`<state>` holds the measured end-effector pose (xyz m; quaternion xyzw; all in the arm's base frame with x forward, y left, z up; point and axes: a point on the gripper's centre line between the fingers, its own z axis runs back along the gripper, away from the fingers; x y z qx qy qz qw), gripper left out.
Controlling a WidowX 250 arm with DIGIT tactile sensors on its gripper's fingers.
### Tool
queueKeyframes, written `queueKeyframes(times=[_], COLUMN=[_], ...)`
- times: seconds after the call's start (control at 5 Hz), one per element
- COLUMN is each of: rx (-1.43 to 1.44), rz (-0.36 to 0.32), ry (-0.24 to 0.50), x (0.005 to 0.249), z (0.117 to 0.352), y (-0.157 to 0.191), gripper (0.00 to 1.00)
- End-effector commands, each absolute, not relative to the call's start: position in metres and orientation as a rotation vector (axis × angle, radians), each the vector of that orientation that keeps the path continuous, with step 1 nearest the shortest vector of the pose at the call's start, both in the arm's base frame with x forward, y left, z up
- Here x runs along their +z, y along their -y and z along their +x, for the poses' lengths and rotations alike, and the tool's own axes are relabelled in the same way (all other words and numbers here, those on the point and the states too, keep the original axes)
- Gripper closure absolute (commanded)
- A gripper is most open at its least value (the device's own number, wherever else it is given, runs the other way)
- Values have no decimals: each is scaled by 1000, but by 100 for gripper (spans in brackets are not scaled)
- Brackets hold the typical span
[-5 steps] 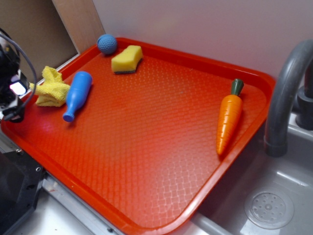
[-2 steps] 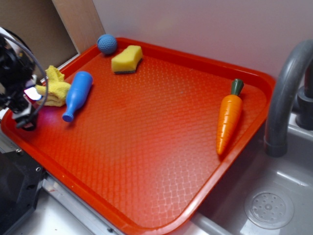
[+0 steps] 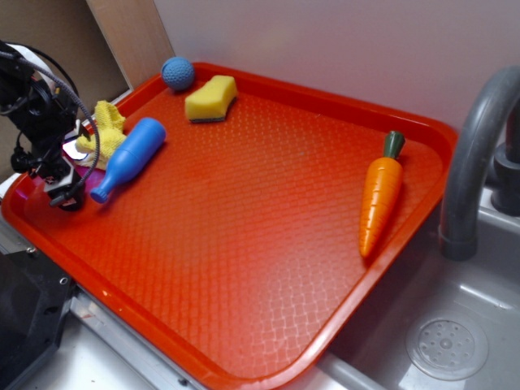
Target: Grab the yellow cloth.
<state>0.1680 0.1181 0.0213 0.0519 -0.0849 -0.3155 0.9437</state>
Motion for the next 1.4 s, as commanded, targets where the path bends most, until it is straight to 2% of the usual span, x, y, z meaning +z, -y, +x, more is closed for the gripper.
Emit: queueKeyframes(times=[0.0,0.2,0.4,0.6,0.8,1.0,1.2], rx=[-635,-620,-621,-653,-704,-724,-759], rz=[120,103,116,97,66,51,24], ry=[265,263,303,308,327,338,396], x=[45,77,103,91,68,54,46], z=[183,180,181,191,200,202,207], y=[-122,-124,-124,-119,-117,-120,-120], gripper=[0,0,0,0,0,0,0])
